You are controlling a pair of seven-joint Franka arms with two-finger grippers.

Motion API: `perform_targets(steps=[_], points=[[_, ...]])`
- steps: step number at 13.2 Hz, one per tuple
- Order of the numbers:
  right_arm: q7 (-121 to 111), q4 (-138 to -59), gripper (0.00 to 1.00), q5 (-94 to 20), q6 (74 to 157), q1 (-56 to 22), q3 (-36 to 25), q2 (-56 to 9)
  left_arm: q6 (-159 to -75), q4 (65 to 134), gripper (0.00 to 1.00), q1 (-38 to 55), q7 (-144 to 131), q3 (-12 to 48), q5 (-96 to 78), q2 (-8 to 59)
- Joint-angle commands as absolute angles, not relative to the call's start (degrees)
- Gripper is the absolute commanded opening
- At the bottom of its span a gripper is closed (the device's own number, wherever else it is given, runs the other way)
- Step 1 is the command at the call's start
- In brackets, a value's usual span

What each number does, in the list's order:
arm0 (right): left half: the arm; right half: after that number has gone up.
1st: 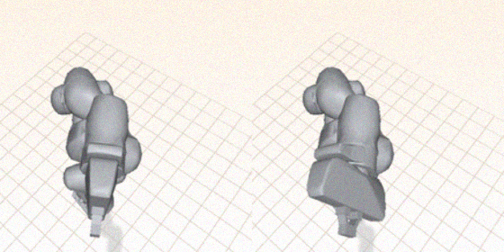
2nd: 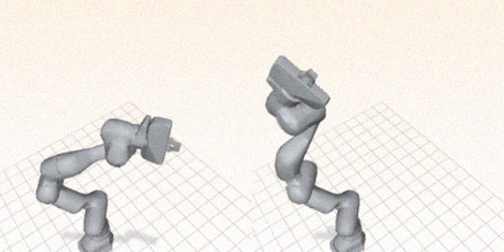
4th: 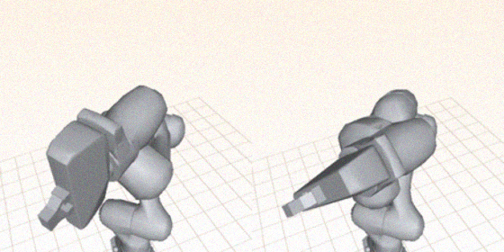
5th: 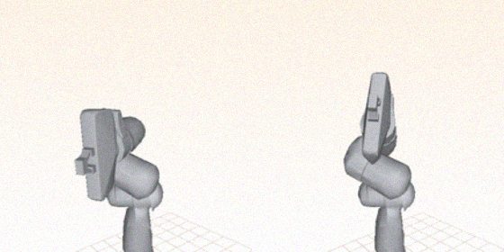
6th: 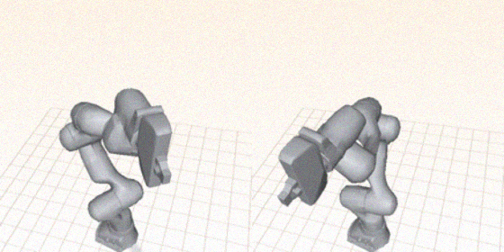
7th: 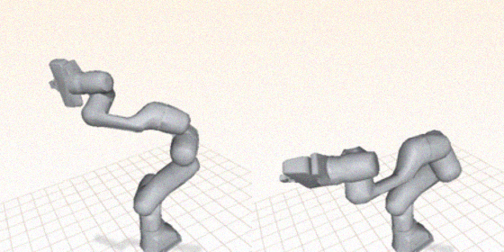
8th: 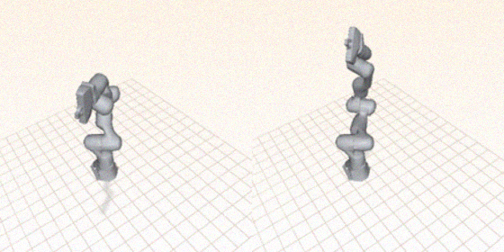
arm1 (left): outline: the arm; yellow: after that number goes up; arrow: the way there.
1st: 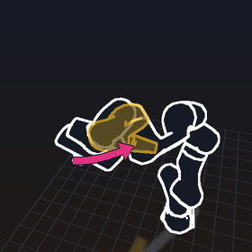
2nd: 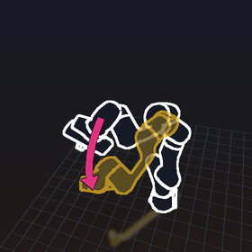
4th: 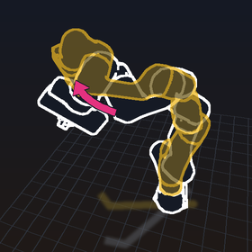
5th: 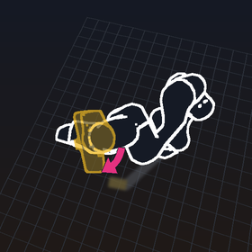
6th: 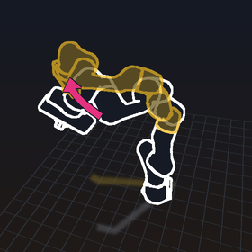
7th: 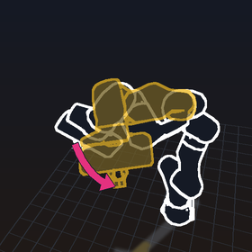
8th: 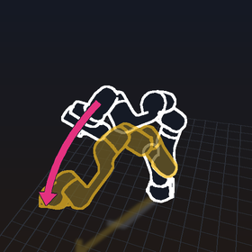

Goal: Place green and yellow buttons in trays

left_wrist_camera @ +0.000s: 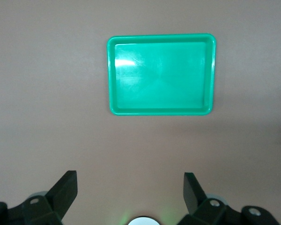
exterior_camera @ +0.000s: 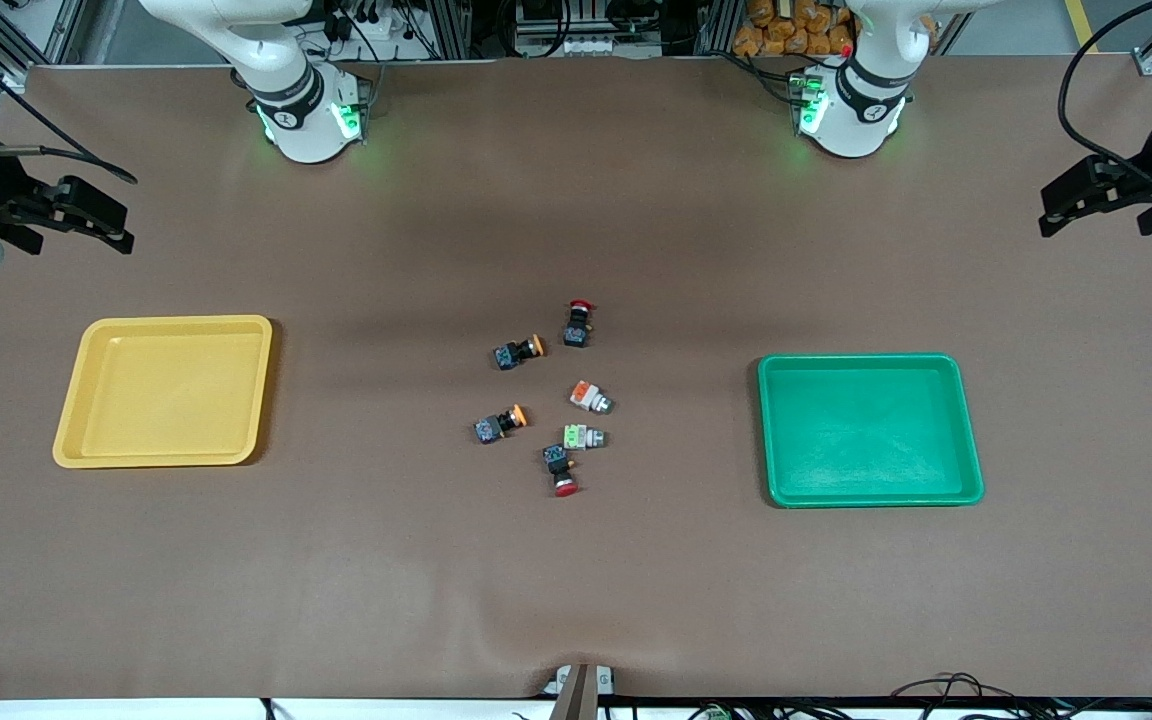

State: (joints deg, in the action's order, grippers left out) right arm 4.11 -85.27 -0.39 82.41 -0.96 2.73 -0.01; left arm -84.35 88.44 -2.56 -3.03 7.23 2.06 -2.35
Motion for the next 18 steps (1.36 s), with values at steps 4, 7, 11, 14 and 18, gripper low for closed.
perform_targets(steps=[4, 7, 11, 14, 18], points=[[3.3, -86.1, 1.00, -0.8, 82.4, -0.3, 3.0, 1.2, -92.0, 87.6, 1.00, -1.5, -13.4, 17.6, 0.4, 9.2], [3.4, -86.0, 1.00, -0.8, 82.4, -0.2, 3.0, 1.1, -99.6, 87.5, 1.00, 5.1, -33.7, 20.6, 1.1, 16.7], [3.5, -86.0, 1.00, -0.8, 82.4, -0.2, 2.9, 1.1, -105.7, 87.6, 1.00, 14.3, -37.3, 20.6, 1.2, 26.1], [3.5, -86.0, 1.00, -0.8, 82.4, -0.3, 2.9, 1.1, -111.9, 87.5, 1.00, 17.7, -37.4, 20.5, 1.6, 30.2], [3.6, -85.9, 1.00, -0.8, 82.4, -0.2, 2.9, 1.1, -120.0, 86.6, 1.00, 22.3, -36.1, 20.7, 14.3, 38.0]])
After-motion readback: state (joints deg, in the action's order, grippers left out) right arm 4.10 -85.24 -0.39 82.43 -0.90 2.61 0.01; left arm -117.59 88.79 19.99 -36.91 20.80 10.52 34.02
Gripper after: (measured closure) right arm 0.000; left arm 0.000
